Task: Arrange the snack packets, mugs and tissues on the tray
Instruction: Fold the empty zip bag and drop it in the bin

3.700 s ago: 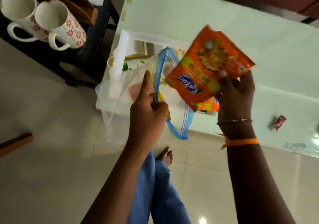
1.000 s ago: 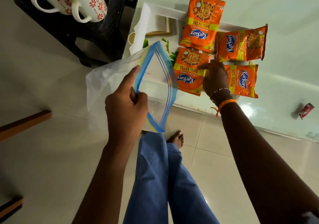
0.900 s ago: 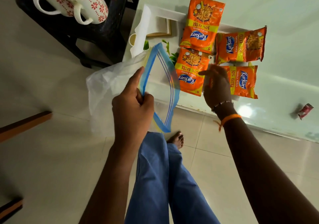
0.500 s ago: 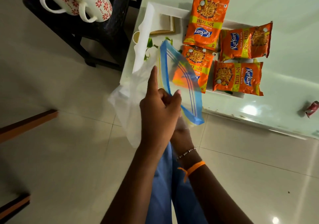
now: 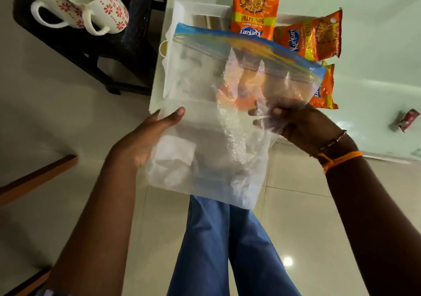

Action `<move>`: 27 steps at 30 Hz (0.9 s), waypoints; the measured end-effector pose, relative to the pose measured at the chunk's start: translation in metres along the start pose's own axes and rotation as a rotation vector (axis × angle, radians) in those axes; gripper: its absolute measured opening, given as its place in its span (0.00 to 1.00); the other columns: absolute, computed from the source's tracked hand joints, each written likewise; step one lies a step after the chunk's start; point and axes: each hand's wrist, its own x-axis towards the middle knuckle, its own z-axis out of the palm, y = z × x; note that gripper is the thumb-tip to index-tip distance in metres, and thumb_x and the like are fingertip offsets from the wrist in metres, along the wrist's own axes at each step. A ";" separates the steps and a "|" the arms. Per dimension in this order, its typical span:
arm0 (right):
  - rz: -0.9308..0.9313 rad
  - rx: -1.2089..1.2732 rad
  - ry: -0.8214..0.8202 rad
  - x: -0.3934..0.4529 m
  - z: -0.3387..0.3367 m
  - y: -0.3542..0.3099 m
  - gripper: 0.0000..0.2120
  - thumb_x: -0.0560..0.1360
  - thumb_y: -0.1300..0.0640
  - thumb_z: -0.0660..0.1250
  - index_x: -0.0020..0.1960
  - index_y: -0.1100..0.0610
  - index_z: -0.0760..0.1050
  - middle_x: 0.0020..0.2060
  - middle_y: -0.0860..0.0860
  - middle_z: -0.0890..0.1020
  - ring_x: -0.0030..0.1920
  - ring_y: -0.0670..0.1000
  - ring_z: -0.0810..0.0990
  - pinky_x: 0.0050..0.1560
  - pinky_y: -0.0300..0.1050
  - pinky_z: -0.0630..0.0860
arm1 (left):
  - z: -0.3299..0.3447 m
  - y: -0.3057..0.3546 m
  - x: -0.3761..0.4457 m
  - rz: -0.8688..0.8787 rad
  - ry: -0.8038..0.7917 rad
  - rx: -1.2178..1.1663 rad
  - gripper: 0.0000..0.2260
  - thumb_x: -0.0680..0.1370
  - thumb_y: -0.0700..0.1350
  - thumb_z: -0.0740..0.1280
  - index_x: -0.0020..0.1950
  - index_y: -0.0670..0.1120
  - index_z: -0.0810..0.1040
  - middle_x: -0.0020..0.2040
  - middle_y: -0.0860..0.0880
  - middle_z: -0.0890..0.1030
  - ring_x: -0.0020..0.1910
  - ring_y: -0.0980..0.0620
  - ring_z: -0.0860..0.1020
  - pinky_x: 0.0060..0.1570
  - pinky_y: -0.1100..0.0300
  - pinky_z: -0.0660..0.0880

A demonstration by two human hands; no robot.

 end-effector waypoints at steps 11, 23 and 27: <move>-0.282 0.070 0.738 -0.039 -0.031 0.029 0.21 0.73 0.73 0.61 0.59 0.55 0.62 0.34 0.55 0.79 0.38 0.49 0.81 0.40 0.39 0.81 | 0.077 0.015 0.015 0.424 0.164 -0.129 0.08 0.80 0.42 0.58 0.51 0.47 0.76 0.28 0.57 0.81 0.32 0.62 0.79 0.37 0.69 0.74; -0.193 -0.699 0.637 -0.105 -0.077 0.006 0.46 0.59 0.61 0.78 0.71 0.48 0.61 0.46 0.49 0.68 0.43 0.43 0.70 0.54 0.41 0.72 | 0.117 0.037 0.009 0.554 -0.067 0.487 0.34 0.71 0.31 0.68 0.70 0.57 0.64 0.49 0.58 0.76 0.49 0.60 0.75 0.49 0.74 0.69; -0.171 -1.023 0.725 -0.122 -0.083 0.001 0.45 0.55 0.52 0.80 0.68 0.55 0.67 0.47 0.52 0.66 0.48 0.51 0.67 0.51 0.40 0.67 | 0.140 0.055 0.007 0.610 0.047 0.649 0.30 0.69 0.35 0.72 0.69 0.49 0.69 0.57 0.49 0.78 0.52 0.59 0.76 0.51 0.76 0.67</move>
